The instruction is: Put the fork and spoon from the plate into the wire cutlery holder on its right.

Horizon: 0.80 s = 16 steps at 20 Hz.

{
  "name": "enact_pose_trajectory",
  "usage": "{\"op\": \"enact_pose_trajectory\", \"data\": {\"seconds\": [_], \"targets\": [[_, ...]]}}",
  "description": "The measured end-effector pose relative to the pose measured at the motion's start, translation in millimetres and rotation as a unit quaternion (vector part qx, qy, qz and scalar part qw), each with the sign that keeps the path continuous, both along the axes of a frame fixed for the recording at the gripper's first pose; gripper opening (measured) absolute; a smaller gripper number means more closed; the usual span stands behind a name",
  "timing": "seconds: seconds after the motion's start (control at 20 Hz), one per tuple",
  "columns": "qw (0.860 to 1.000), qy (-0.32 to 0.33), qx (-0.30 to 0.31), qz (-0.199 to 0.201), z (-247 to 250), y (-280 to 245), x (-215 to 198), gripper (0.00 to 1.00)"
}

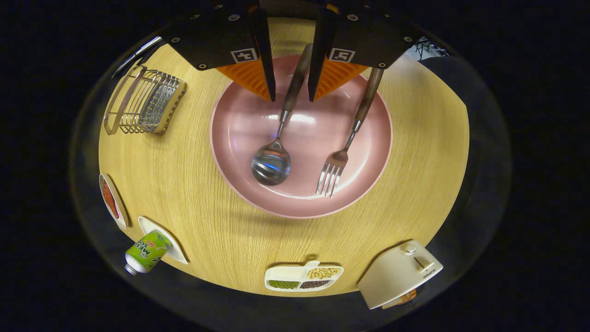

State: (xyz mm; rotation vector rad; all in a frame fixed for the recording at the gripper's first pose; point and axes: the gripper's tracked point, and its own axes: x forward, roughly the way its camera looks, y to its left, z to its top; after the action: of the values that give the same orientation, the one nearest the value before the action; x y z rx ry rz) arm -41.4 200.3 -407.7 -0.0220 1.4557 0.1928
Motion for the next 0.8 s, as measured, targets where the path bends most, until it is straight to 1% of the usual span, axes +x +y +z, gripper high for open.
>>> {"op": "enact_pose_trajectory", "data": {"seconds": [0.15, 0.2, 0.3, 0.4, 0.45, 0.5, 0.55, 0.65, 0.8], "targets": [[1.000, 0.024, 0.004, -0.013, -6.3, 2.3, -1.4, 0.42], [0.999, 0.027, -0.002, -0.021, -7.2, -0.4, -1.5, 0.35], [0.999, 0.034, -0.011, -0.025, -11.1, -3.7, -2.9, 0.20], [0.999, 0.036, -0.010, -0.035, -10.8, -5.2, -1.9, 0.15], [0.998, 0.043, -0.006, -0.048, -10.4, -6.5, -2.3, 0.14], [0.997, 0.051, 0.006, -0.058, -8.1, -4.1, -3.5, 0.10], [0.997, 0.049, 0.014, -0.066, -6.1, -4.9, -1.4, 0.09], [0.996, 0.036, 0.032, -0.069, 1.2, -4.3, 2.5, 0.06], [0.995, 0.008, 0.055, -0.078, 22.6, -11.3, 5.4, 0.06]]}}
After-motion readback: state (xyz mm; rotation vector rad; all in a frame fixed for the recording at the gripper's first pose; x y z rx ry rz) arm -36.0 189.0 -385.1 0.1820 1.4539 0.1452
